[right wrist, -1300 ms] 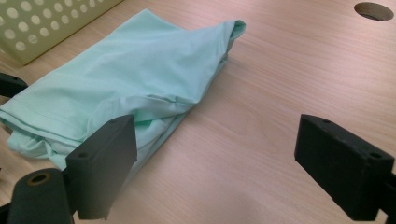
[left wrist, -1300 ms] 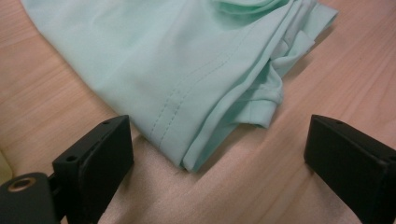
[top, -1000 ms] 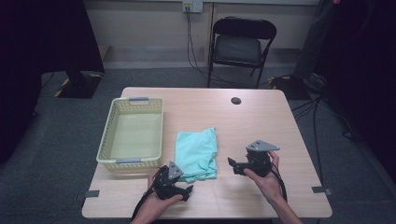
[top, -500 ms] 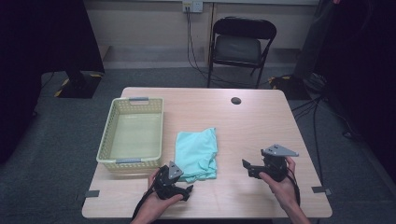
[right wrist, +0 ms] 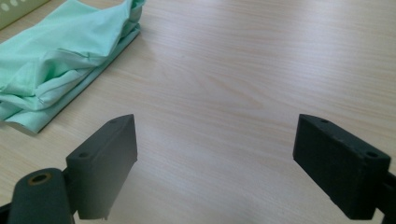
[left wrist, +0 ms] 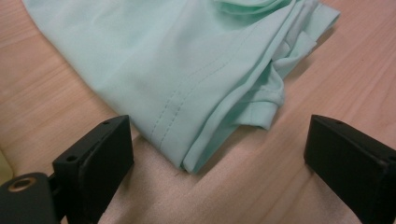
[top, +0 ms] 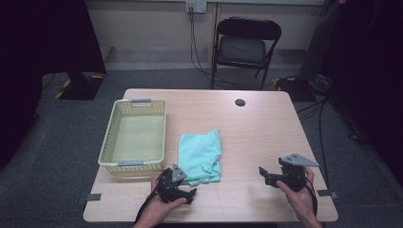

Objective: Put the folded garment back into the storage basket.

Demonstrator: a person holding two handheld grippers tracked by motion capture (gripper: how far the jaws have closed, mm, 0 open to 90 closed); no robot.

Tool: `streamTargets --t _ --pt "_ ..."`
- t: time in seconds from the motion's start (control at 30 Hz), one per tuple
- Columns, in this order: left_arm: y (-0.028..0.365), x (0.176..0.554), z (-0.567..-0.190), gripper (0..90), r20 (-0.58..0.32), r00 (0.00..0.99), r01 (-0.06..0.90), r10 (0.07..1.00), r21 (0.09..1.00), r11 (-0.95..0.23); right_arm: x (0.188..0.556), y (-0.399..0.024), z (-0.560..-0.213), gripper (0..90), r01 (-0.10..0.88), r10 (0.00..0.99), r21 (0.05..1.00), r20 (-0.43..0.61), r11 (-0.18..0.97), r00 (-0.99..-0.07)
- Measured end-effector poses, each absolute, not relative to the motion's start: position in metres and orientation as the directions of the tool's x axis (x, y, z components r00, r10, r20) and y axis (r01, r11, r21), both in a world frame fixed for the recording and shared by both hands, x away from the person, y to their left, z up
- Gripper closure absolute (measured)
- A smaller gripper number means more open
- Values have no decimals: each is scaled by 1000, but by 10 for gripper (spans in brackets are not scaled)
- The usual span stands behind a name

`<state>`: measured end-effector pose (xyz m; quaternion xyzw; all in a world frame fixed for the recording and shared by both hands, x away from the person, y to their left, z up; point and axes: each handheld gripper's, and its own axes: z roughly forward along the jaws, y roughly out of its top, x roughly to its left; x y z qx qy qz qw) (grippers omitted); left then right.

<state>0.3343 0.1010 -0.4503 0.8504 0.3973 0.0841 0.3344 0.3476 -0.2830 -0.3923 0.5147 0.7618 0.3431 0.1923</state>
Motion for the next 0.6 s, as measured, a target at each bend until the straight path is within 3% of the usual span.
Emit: streamTargets --t 0.6 --pt "101 334 -450 76 -123 667 621 734 635 -458 336 -308 -414 130 698 939 681 44 222 -341"
